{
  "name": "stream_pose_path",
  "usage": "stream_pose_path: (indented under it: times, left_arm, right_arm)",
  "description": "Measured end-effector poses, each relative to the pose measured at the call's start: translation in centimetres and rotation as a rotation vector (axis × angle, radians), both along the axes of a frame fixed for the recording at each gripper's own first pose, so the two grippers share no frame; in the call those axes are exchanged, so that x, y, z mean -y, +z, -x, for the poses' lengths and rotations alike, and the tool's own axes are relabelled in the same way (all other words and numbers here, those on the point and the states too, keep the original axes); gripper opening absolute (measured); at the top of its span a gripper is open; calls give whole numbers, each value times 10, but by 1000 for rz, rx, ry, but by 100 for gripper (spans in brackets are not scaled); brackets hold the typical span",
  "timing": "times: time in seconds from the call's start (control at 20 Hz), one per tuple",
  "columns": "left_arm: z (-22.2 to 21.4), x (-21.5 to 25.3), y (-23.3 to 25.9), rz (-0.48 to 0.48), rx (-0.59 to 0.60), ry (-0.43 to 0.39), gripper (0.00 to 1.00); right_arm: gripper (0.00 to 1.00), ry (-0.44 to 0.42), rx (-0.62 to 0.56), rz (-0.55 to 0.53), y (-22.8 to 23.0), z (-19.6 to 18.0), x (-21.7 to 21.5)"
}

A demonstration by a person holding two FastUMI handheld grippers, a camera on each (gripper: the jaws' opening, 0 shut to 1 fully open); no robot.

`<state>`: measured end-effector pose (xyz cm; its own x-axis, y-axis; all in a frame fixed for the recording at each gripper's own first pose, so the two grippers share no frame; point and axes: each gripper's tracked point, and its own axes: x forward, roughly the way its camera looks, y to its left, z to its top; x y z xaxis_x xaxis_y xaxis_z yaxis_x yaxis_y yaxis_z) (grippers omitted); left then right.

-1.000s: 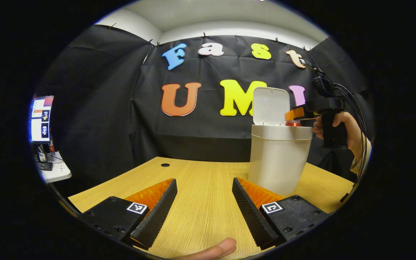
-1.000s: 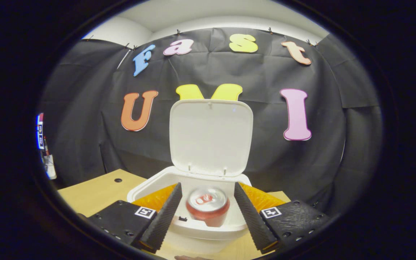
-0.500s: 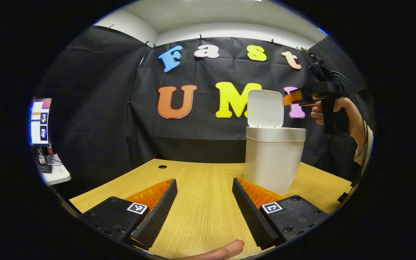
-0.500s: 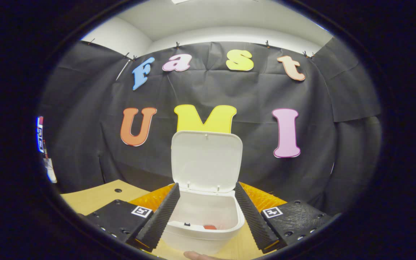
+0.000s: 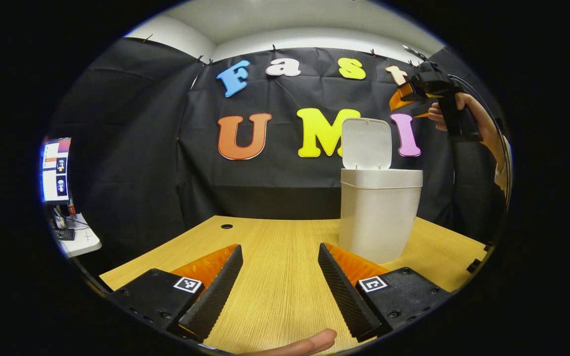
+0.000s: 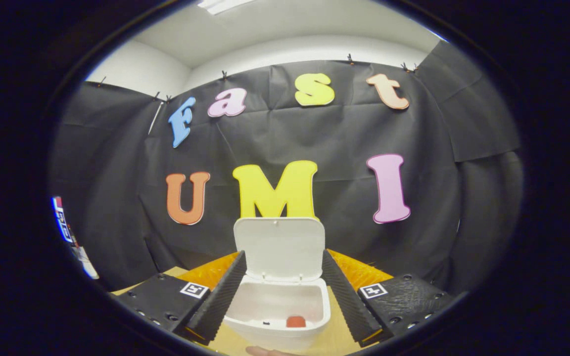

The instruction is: Press the lid of the desktop garbage bin to open it, pick up the crumpled paper on the desktop and throw it into the bin, then pick up the pop can on the desktop and drop it into the bin, and finally close the garbage bin lid.

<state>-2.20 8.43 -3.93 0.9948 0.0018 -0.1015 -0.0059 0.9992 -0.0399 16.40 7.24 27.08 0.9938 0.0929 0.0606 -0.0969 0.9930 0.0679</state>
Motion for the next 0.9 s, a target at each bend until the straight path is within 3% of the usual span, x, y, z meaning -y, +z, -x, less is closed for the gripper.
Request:
stream_pose_path:
  times: [0.3,0.65,0.9]
  left_arm:
    - [-1,-4,-2,-8,-4,-6,99]
    - [-1,-13,0,-6,7,20,99]
    - [2,-19,5,33,14,29,99]
  right_arm:
    - [94,-24,33,-7,53,-37,0]
    - [95,-100,-10,90,54,-138,-24]
    - [95,-156,-116,54,34,-195,-24]
